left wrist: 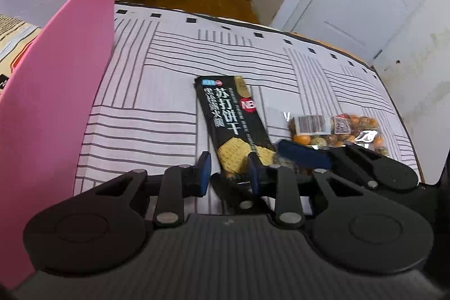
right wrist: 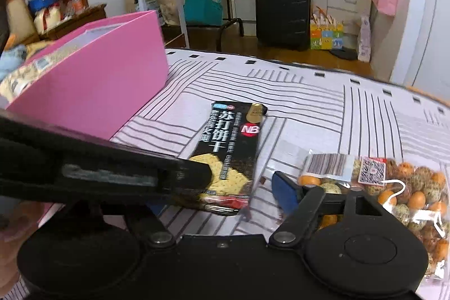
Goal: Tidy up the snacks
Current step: 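Grasp the black NB cracker pack with the left gripper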
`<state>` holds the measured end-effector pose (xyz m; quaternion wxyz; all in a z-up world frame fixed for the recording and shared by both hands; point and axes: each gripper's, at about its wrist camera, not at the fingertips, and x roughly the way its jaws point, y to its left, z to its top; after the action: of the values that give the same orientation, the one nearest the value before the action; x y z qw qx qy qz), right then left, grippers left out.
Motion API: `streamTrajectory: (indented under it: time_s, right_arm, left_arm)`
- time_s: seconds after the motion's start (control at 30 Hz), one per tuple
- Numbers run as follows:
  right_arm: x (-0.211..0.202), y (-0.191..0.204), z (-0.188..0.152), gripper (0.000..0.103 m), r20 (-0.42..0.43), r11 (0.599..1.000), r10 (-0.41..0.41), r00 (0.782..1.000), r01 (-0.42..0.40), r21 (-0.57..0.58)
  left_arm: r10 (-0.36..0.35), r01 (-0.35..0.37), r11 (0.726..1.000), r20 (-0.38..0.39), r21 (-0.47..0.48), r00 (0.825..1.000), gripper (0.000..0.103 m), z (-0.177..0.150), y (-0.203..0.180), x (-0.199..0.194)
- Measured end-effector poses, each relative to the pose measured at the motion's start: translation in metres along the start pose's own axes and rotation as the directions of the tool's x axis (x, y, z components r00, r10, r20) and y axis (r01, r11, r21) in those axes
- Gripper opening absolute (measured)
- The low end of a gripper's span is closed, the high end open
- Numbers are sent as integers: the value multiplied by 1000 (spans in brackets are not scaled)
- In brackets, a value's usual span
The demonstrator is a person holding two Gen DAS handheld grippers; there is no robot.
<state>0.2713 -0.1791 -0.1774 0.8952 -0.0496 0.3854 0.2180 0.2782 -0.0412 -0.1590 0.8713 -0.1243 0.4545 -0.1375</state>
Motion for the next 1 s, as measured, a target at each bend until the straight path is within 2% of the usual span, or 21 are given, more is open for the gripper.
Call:
streamTrajectory:
  time_s: [0.1,0.2,0.3,0.43,0.53,0.57,0.63,0.77,1.0]
  right_arm:
    - [-3,3,0,65,1,1000,15,1000,-15,-19]
    - [-6,-1,0,64,0,998,57,998,-57,7]
    - [-8,-1,3,64,-37,995,99,994,-99,3]
    - [-13,-1,3,65,-87,981,190,978,-187,43]
    - [-5,1,0,67,-119,984,172,978,-166,59]
    - [-3,2,-2,67,-108,986,163,981,-158,57]
    - [-1,8,-3,68,-95,991,134,986,-133,19]
    - [-1,18,-5,66,-73,997,79,994,-80,-18]
    - [-8,19,-2,64,-94,997,70,993,-68,22]
  left_arm:
    - [-2,2,1000,-15,-2,1000,27,1,1,-1]
    - [-7,7,1000,-31,-22,999,27,2,3,-5]
    - [9,-10,1000,-68,-12,998,27,1,1,-9]
    - [47,-46,999,-112,17,993,29,-4,-4,-13]
    - [46,-45,999,-110,11,993,30,-6,-3,-12]
    - [46,-46,999,-108,4,993,34,-6,-2,-11]
    - [42,-42,999,-97,1,994,35,-7,1,-9]
    - [25,-25,1000,-92,-3,995,32,-7,2,-9]
    - [36,-32,999,-106,41,994,32,-6,-6,-14]
